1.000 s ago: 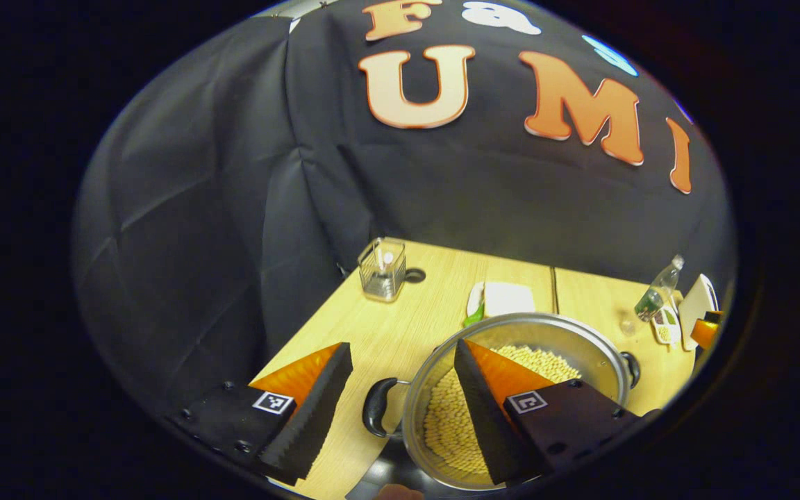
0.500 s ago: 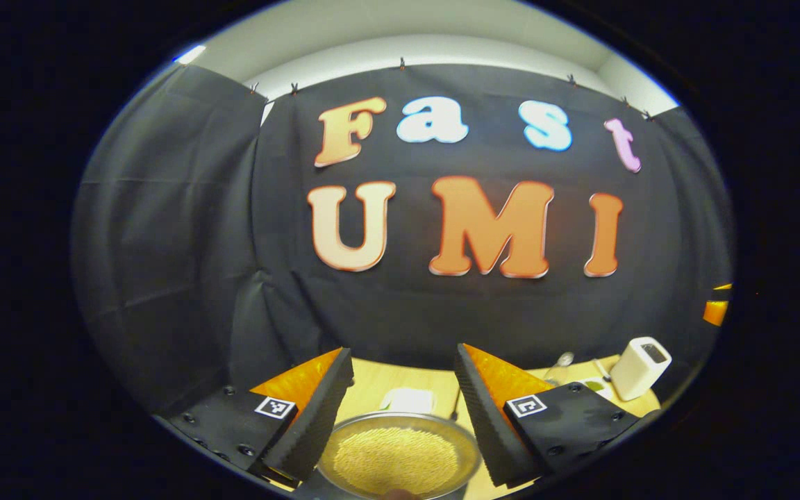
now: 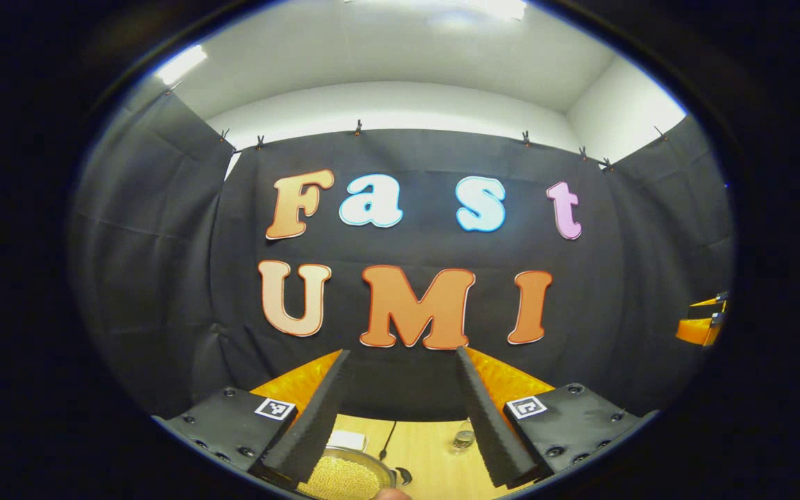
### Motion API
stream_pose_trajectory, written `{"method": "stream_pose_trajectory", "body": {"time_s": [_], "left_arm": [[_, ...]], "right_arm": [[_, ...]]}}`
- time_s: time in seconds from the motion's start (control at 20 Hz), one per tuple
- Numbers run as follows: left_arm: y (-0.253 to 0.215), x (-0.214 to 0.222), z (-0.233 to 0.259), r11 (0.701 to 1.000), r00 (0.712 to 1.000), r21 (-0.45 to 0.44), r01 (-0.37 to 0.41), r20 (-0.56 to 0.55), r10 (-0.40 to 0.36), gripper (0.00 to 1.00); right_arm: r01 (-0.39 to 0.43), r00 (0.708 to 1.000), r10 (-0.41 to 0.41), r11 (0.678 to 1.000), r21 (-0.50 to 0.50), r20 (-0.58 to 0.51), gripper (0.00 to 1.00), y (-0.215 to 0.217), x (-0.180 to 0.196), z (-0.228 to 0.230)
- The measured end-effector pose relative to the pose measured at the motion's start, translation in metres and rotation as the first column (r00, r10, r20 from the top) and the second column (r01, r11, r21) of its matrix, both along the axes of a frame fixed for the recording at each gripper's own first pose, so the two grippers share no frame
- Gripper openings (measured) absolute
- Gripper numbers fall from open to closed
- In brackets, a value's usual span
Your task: First push the handle of the pot to place it horizontally, then grasp the pot with both hands and set it on the induction cooktop.
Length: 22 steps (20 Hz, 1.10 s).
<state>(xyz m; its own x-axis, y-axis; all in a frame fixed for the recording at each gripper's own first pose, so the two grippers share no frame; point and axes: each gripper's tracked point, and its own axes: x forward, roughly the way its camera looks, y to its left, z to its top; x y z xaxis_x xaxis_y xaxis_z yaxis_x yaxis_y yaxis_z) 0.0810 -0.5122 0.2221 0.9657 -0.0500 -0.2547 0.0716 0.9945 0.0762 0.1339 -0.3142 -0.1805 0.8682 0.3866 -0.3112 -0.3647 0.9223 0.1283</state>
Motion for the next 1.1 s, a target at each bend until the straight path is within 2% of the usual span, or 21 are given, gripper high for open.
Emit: {"method": "stream_pose_trajectory", "body": {"time_s": [0.1,0.15,0.2,0.45,0.5,0.6,0.65,0.75,0.8,0.85,0.9,0.95,1.0,1.05,1.1], "left_arm": [[-0.009,-0.006,0.018,1.000,1.000,-0.008,0.000,0.022,0.000,0.95],[-0.011,-0.011,0.025,1.000,1.000,-0.003,0.000,0.030,0.000,0.96],[-0.012,-0.013,0.032,1.000,0.999,0.008,-0.005,0.041,0.004,0.96],[-0.020,-0.016,0.063,1.000,0.992,0.011,0.028,0.119,-0.029,0.95],[-0.017,-0.013,0.068,0.999,0.991,0.010,0.037,0.129,-0.038,0.95],[-0.012,-0.006,0.069,0.999,0.992,0.014,0.051,0.117,-0.052,0.95],[-0.003,0.000,0.072,0.998,0.992,0.014,0.059,0.112,-0.060,0.95],[0.014,0.012,0.076,0.998,0.991,0.018,0.060,0.117,-0.061,0.95],[0.020,0.016,0.075,0.998,0.992,0.020,0.055,0.116,-0.057,0.95],[0.027,0.016,0.073,0.998,0.992,0.019,0.052,0.115,-0.053,0.95],[0.031,0.019,0.071,0.999,0.992,0.013,0.050,0.113,-0.051,0.95],[0.038,0.021,0.070,0.999,0.993,0.006,0.044,0.112,-0.044,0.94],[0.042,0.024,0.068,0.999,0.993,0.000,0.040,0.110,-0.040,0.95],[0.050,0.024,0.066,0.999,0.994,-0.005,0.033,0.109,-0.033,0.94],[0.055,0.027,0.066,0.999,0.993,-0.008,0.031,0.112,-0.030,0.95]], "right_arm": [[0.004,1.000,-0.004,1.000,0.007,0.015,0.94,-0.009,0.001,0.011],[0.009,1.000,-0.009,1.000,0.012,0.013,0.98,-0.011,0.002,0.014],[0.013,1.000,-0.013,1.000,0.023,0.011,0.94,-0.013,0.003,0.018],[0.045,0.999,-0.046,0.998,0.051,0.009,0.89,-0.010,0.011,0.032],[0.050,0.999,-0.051,0.997,0.055,0.016,0.98,-0.004,0.011,0.035],[0.068,0.997,-0.071,0.996,0.063,0.040,0.98,0.008,0.017,0.047],[0.073,0.995,-0.077,0.995,0.072,0.055,0.93,0.016,0.020,0.053],[0.086,0.992,-0.092,0.993,0.082,0.081,0.94,0.031,0.024,0.060],[0.091,0.991,-0.098,0.992,0.085,0.092,0.98,0.035,0.025,0.066],[0.093,0.990,-0.102,0.992,0.088,0.102,0.93,0.040,0.029,0.071],[0.094,0.988,-0.104,0.992,0.088,0.116,0.98,0.044,0.030,0.076],[0.094,0.986,-0.105,0.992,0.083,0.132,0.98,0.049,0.034,0.081],[0.093,0.983,-0.104,0.993,0.077,0.148,0.93,0.051,0.036,0.084],[0.096,0.981,-0.106,0.993,0.070,0.163,0.98,0.055,0.039,0.087],[0.095,0.978,-0.106,0.993,0.067,0.178,0.98,0.062,0.041,0.091]]}}
